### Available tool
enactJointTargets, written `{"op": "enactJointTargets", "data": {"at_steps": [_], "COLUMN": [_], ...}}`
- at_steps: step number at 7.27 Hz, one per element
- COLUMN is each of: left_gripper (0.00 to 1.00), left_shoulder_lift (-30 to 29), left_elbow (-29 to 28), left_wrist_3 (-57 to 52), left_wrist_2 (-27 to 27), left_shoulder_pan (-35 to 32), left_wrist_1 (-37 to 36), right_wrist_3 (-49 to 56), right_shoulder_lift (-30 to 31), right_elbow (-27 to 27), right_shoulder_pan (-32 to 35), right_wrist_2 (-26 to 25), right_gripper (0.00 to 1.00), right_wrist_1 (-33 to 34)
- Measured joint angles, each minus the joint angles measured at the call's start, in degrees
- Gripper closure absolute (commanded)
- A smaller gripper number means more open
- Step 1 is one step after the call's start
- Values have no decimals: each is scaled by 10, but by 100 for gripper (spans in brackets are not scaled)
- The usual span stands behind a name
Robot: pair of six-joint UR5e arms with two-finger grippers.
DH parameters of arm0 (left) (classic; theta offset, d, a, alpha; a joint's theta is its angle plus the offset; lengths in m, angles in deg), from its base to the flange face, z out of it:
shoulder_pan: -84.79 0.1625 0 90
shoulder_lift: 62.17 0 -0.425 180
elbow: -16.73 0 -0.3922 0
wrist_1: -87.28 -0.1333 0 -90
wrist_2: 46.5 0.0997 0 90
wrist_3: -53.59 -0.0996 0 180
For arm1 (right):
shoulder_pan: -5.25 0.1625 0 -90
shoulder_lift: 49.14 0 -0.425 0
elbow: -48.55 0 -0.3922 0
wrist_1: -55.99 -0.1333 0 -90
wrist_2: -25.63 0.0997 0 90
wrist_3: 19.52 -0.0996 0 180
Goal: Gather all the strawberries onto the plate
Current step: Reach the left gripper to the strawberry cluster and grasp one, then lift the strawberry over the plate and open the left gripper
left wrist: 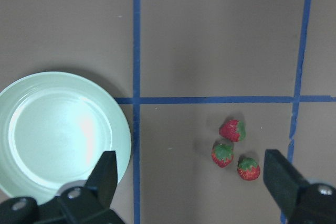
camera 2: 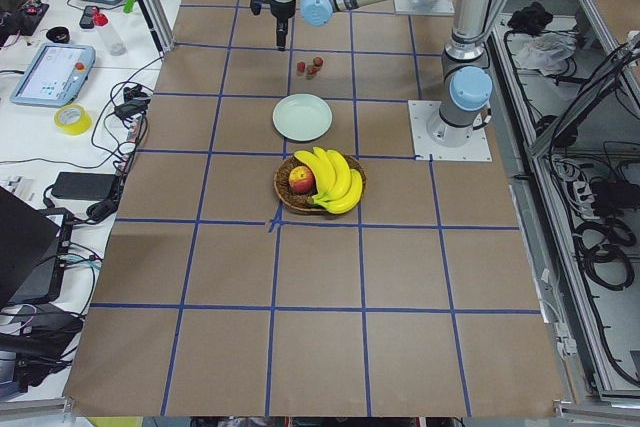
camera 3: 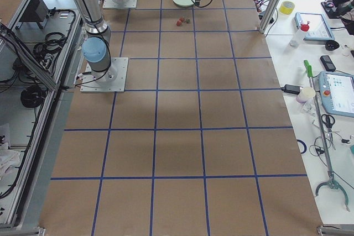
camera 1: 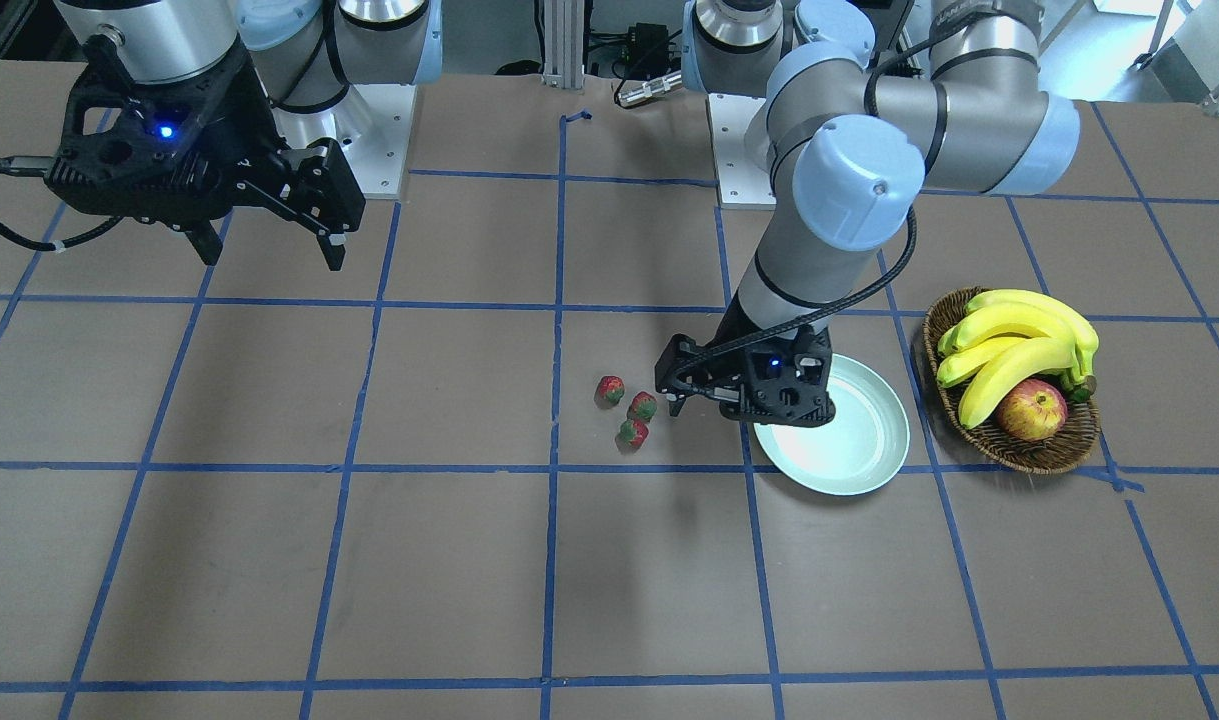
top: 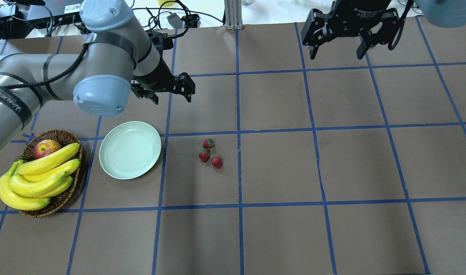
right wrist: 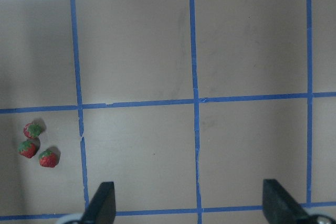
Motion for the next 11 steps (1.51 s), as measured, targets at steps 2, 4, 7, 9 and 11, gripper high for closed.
{"op": "enactJointTargets", "data": {"at_steps": [2,4,7,9,11], "left_gripper": [0,0,5,26,76], "left_shoulder_lift": [-41,-62,-91,-107,-115], "left_elbow": [36,61,76,77,77], "left_wrist_3": [-37,-75,-87,-88,-88], "left_wrist_2": [-6,-19,-35,-36,-37], "left_shoulder_pan": [-17,-25,-32,-40,-44], "left_wrist_1": [-67,-86,-96,-104,-105], "right_wrist_3": [8,10,10,10,10], "right_shoulder_lift": [1,2,3,4,4], "right_elbow": [-5,-10,-12,-12,-12], "right_shoulder_pan": [0,-1,-2,-2,-2], "right_wrist_2": [-5,-4,1,4,5], "right_gripper": [0,0,0,0,0], "right_wrist_1": [20,22,21,19,17]}}
